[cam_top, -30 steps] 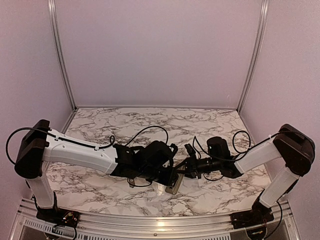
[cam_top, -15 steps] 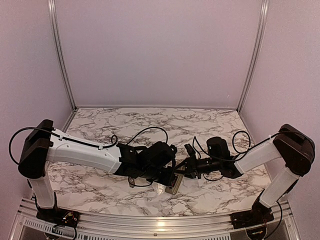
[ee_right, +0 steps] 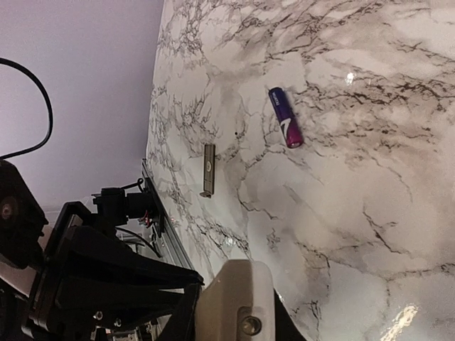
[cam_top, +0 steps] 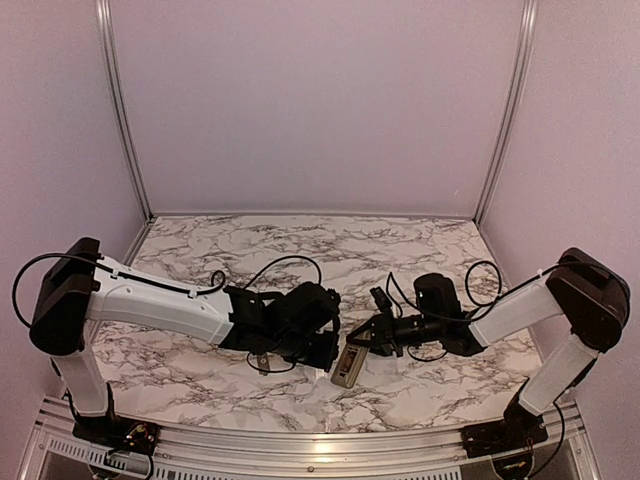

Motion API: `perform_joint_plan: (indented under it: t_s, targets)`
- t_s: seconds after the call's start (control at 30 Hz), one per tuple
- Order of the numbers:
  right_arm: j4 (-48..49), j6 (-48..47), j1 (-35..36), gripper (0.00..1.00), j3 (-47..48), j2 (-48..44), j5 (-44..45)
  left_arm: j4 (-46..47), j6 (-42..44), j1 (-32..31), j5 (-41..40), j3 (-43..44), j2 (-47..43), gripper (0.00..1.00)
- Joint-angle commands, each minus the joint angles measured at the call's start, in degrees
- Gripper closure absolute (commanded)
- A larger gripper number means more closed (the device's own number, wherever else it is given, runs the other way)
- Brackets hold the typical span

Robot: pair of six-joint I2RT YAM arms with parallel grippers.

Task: Load the batteries into the remote control
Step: Pick up the battery from the battery compartment, then place the battery at the center of the board.

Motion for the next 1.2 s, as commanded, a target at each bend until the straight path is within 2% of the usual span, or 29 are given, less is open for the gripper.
perform_joint_plan:
  t_s: [0.0, 0.1, 0.17, 0.33, 0.53, 1.0, 1.17]
  targets:
    - [-1.09, -2.4, -2.24, 1.0, 0.25, -0.14, 0.52, 1.93, -5.96, 2.44, -1.61, -6.85, -6.95, 1.0]
    - [-1.37, -3.25, -3.5, 1.0, -0.35, -0.31, 0.44, 6.24, -12.6, 3.96, -2.47, -12.85, -12.0, 1.0]
    - [-1.65, -3.68, -3.96, 1.0, -0.48, -0.48, 0.44, 5.89, -19.29, 4.39, -5.77, -14.55, -14.2, 1.0]
    - [-2.06, -4.28, -4.35, 1.0, -0.4, -0.84, 0.44, -7.73, -33.81, 5.08, -12.51, -7.66, -10.86, 1.0]
    - [-3.46, -5.2, -4.7, 1.0, -0.21, -1.77, 0.48, -13.02, -44.21, 5.75, -12.0, -5.16, -7.04, 1.0]
    - [-4.56, -6.46, -4.88, 1.0, -0.3, -2.74, 0.62, -9.01, -53.26, 7.63, -3.58, -6.12, 0.63, 1.0]
    - [-4.56, -6.49, -4.89, 1.0, -0.63, -2.97, 0.61, -8.3, -53.15, 8.01, -1.36, -5.57, 3.31, 1.0]
